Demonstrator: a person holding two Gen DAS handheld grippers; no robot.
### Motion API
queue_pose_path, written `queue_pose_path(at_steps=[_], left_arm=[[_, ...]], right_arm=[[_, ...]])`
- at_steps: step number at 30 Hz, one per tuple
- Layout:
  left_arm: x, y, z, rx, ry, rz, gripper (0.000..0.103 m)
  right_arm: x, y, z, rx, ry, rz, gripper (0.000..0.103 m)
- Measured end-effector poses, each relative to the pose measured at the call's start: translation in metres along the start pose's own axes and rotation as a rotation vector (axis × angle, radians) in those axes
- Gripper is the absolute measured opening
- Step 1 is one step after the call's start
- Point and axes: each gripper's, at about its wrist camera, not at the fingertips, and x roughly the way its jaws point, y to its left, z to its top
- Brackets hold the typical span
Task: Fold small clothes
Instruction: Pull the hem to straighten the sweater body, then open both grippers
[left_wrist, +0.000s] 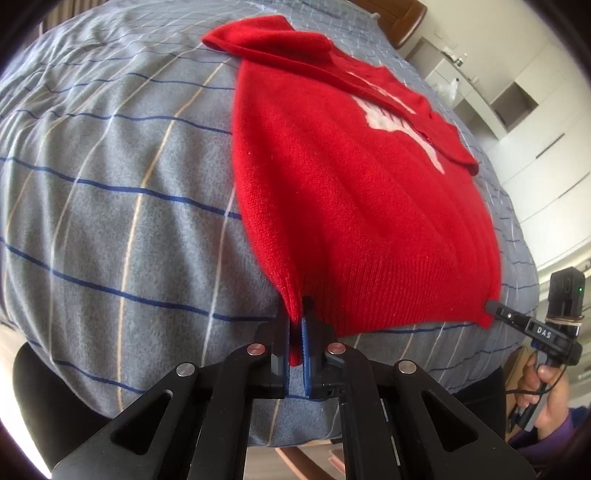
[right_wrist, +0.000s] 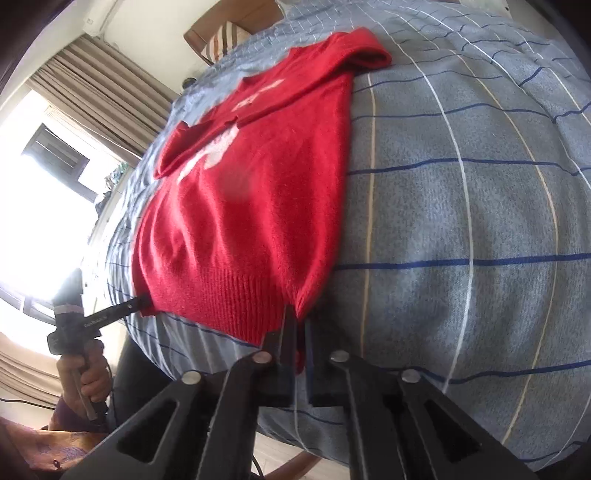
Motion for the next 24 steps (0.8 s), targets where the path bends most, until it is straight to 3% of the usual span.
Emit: queue_pose_path(at_steps=[5,10,24], left_arm=[[-0.03,0.006,-0.014,0.073,-0.066,0.18,0.002],[0.001,0.007,-0.017,0.105,-0.045,0.26,0.002],[0.016,0.008,-0.018,0.109,-0.081,0.314,0.002]], right_arm=[[-0.019,0.016,-0.013,-0.034,0.007,-0.128,0.003],[0.008,0.014,-0.019,-0.024,0.018,-0.224,0.003],[0.021,0.013,-0.031,-0.041,-0.048,-0.291,0.003]])
